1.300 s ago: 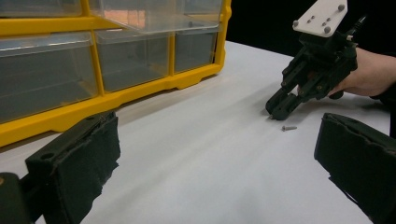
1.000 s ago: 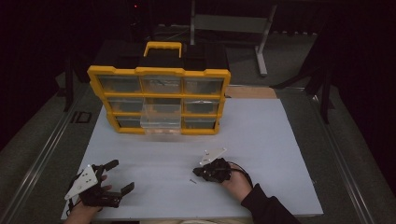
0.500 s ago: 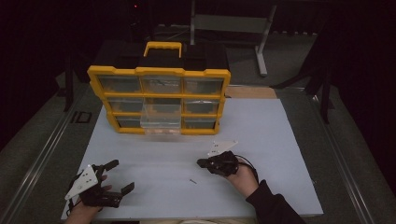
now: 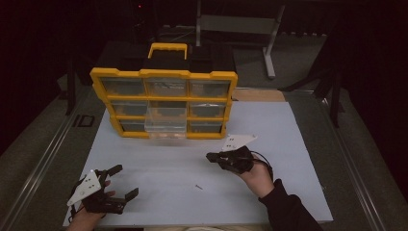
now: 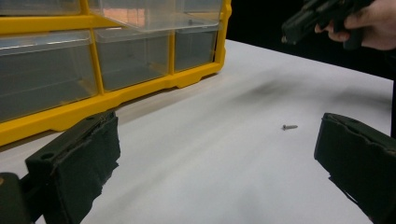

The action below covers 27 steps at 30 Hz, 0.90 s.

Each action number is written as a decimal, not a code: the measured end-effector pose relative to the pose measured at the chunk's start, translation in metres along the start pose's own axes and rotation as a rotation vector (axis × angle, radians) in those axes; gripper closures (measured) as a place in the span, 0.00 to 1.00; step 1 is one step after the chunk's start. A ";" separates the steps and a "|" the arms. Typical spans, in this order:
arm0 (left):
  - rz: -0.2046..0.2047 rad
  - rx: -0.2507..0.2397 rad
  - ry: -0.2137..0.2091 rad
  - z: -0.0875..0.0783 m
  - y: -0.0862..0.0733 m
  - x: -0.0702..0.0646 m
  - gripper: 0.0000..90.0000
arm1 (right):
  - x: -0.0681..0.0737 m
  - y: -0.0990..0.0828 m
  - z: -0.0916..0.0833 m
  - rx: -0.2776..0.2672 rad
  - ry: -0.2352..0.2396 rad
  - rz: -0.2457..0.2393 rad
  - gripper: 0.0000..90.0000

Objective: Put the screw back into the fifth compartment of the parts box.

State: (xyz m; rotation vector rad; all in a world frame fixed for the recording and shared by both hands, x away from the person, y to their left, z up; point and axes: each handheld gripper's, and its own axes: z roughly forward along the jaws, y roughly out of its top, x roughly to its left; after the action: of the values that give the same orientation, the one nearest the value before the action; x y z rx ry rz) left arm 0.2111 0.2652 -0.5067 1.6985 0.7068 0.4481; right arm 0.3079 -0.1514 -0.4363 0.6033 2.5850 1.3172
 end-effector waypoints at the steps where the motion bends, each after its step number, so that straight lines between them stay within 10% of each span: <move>1: 0.000 0.000 0.000 0.000 0.000 0.000 0.01 | 0.000 0.002 -0.002 -0.005 -0.003 0.001 0.98; 27: 0.001 -0.001 0.000 0.000 0.000 0.000 0.01 | -0.013 0.080 -0.022 -0.144 -0.050 -0.088 0.98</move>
State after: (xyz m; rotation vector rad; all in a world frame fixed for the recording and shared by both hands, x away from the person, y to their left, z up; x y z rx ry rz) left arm 0.2108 0.2655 -0.5066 1.6981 0.7058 0.4486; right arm 0.3342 -0.1310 -0.3591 0.4848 2.4223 1.4252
